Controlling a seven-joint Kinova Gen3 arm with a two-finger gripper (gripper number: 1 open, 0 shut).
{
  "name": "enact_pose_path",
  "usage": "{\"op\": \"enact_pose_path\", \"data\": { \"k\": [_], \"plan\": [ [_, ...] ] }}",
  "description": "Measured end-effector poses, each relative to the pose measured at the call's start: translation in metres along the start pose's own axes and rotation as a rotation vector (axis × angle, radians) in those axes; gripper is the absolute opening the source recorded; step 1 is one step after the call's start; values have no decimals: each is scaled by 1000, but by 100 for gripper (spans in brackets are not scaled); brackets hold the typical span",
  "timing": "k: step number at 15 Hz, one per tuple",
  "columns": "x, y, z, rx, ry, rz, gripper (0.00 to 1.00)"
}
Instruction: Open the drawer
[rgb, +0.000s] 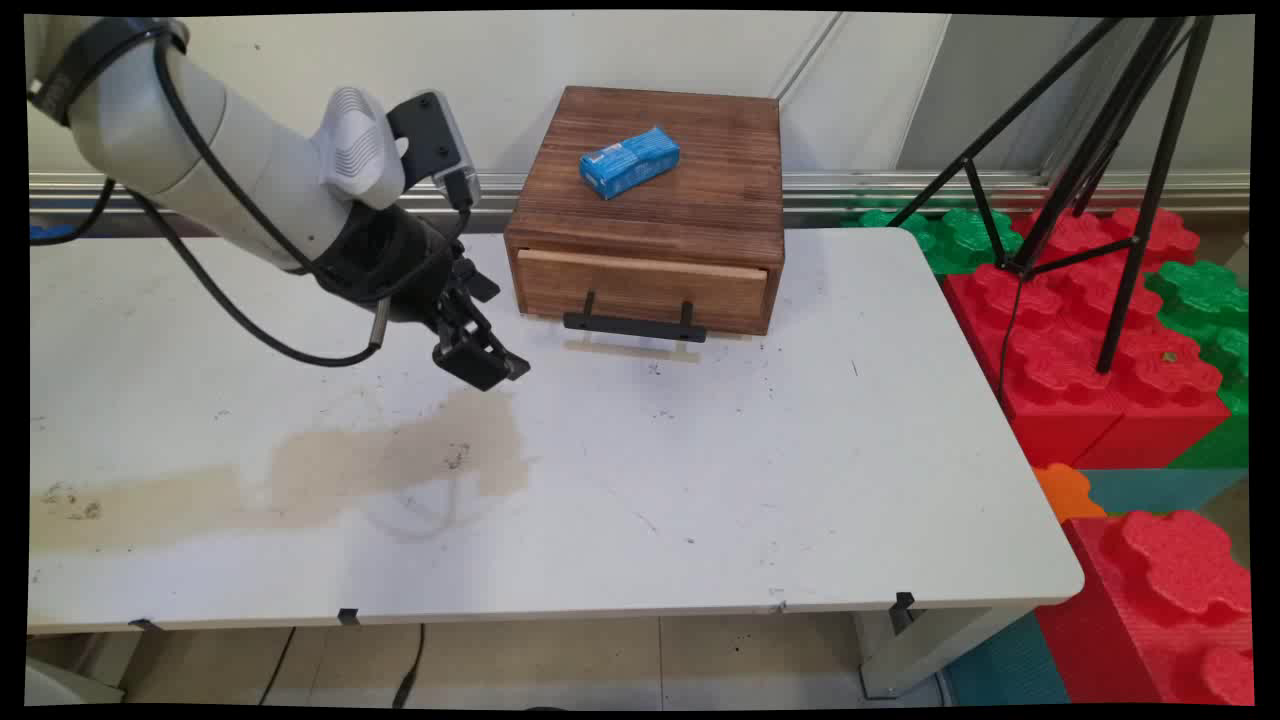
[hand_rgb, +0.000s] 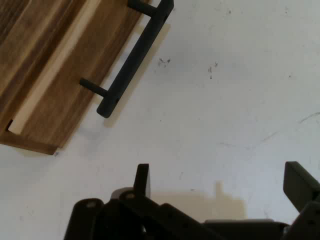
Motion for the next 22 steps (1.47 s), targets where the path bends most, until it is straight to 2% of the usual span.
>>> {"op": "enact_pose_path", "data": {
  "k": [10,15,22],
  "plan": [
    [30,-20,26,3,-44,54,100],
    [48,-28,54,8,-62,87,100],
    [75,-40,101,20,-63,130,100]
  ]
}}
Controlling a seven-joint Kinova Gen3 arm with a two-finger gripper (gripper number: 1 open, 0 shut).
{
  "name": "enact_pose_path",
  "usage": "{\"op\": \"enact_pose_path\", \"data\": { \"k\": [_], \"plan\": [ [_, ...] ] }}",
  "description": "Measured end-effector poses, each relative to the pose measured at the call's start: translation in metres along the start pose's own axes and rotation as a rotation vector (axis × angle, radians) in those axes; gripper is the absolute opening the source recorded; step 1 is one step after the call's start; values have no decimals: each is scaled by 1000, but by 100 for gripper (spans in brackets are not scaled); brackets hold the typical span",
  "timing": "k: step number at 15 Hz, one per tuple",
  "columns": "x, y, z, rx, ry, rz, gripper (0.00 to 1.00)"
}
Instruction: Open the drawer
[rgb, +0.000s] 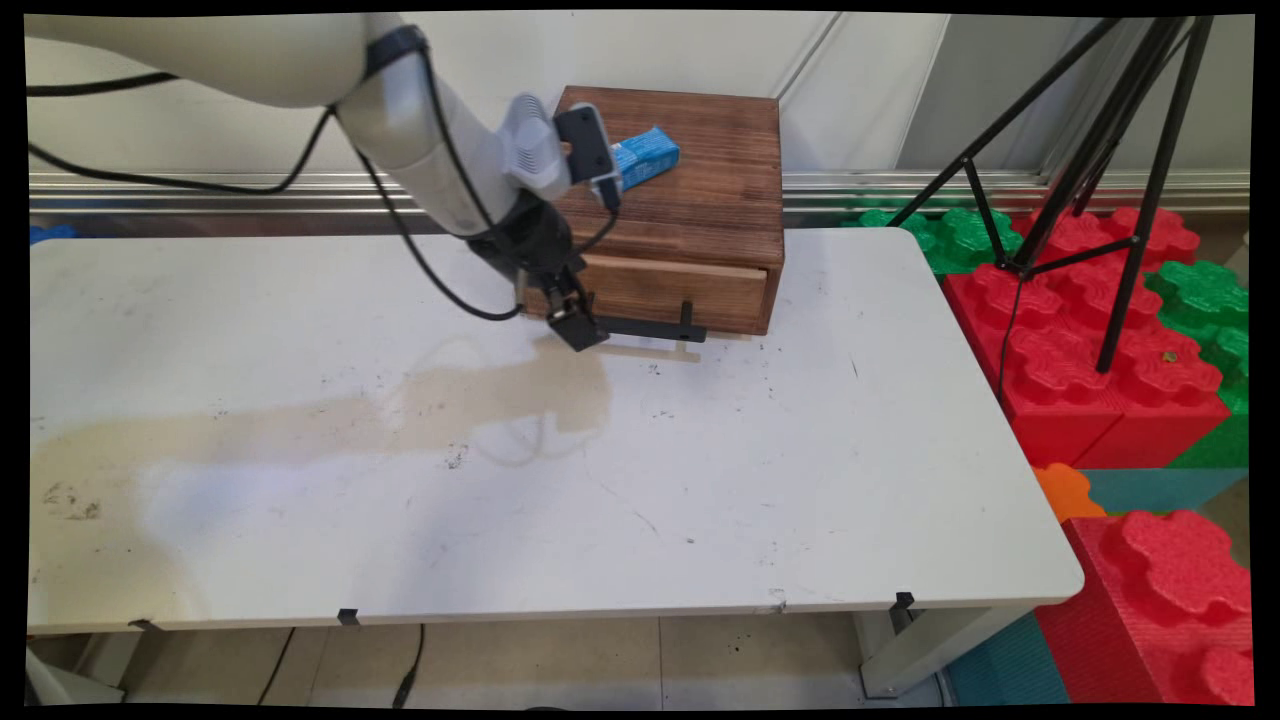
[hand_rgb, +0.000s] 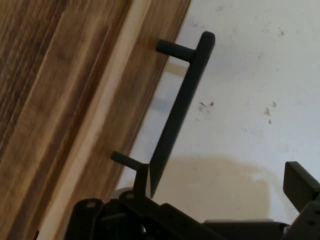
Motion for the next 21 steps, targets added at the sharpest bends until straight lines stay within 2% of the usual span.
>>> {"op": "enact_pose_path", "data": {
  "k": [5,11,21],
  "plan": [
    [12,-7,28,2,-5,16,100],
    [21,-13,70,-25,-13,39,100],
    [23,-11,112,-64,-19,53,100]
  ]
}}
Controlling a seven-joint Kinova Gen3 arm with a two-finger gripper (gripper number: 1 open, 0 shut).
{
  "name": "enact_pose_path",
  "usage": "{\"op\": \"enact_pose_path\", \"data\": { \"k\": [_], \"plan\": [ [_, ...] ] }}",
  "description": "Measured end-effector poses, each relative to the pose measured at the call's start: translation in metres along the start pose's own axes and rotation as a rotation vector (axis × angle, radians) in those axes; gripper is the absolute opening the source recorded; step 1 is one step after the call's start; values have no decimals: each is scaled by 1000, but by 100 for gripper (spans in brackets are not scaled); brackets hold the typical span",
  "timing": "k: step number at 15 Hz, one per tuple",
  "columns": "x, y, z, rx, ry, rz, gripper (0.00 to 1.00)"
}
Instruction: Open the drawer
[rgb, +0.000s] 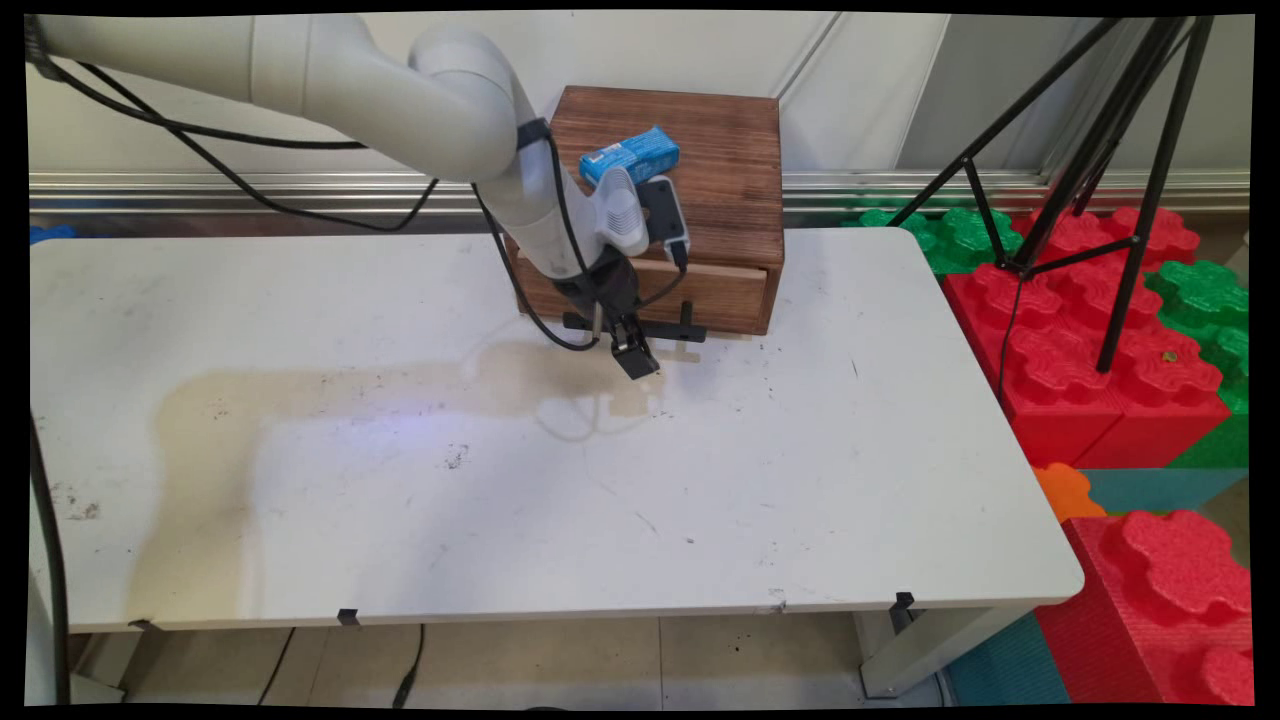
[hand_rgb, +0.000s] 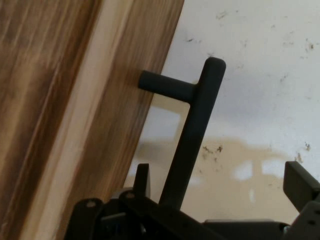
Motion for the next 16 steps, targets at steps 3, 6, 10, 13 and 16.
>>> {"op": "enact_pose_path", "data": {
  "k": [3,6,10,13,16],
  "plan": [
    [1,1,9,-9,0,0,100],
    [1,2,16,-19,-3,-2,100],
    [0,6,23,-31,-6,-4,100],
    [-1,11,26,-33,-9,-9,100],
    [-2,17,25,-36,-14,-13,100]
  ]
}}
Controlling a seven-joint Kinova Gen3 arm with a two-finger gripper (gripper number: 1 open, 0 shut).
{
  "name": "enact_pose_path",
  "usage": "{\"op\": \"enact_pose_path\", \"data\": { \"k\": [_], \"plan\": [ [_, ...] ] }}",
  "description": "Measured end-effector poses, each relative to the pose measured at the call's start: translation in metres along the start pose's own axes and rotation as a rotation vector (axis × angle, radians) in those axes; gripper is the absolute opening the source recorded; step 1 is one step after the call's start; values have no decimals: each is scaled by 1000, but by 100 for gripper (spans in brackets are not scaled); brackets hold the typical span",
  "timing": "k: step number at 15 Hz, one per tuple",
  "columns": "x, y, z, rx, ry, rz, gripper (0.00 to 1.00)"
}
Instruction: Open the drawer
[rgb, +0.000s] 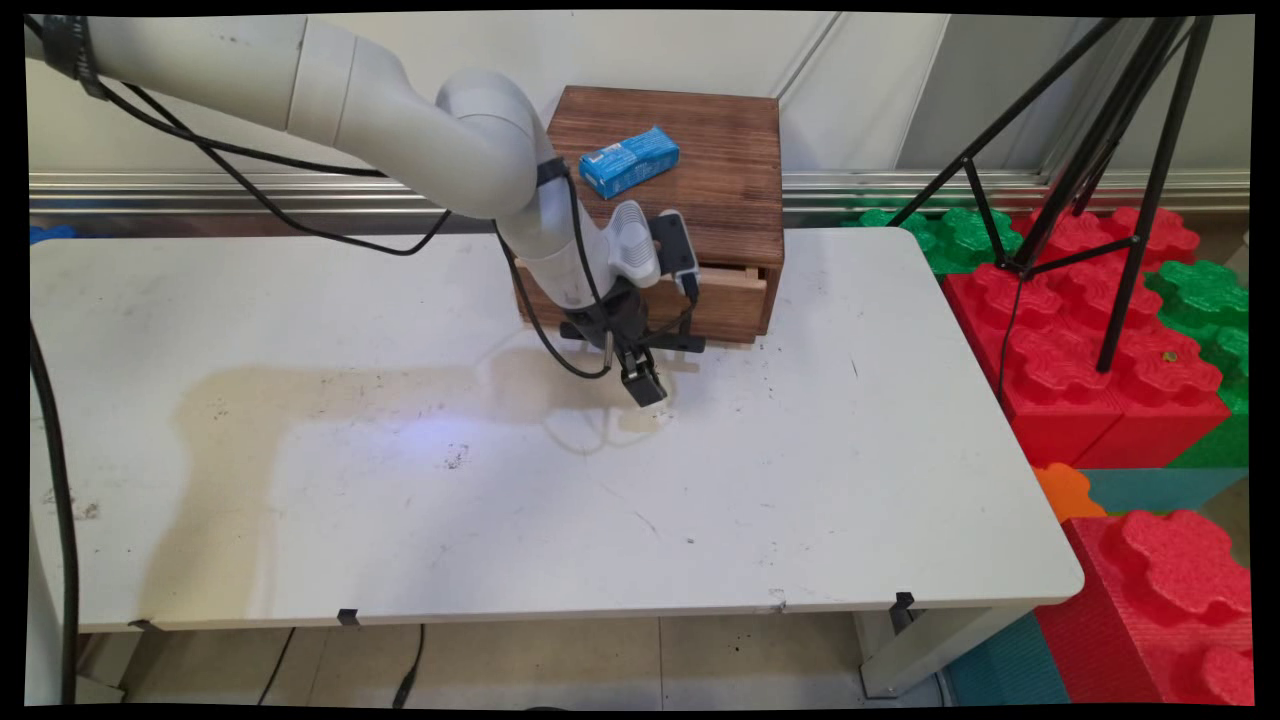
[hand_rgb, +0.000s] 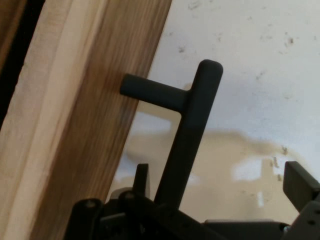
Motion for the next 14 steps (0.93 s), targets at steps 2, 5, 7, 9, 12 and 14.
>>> {"op": "enact_pose_path", "data": {
  "k": [2,5,7,9,12,14],
  "plan": [
    [-1,5,-1,-4,-2,-2,100],
    [-3,13,-4,-12,-6,-6,100],
    [-6,20,-7,-19,-9,-9,100],
    [-8,28,-11,-25,-12,-10,100],
    [-10,37,-16,-31,-16,-7,100],
    [-12,43,-20,-33,-19,-4,100]
  ]
}}
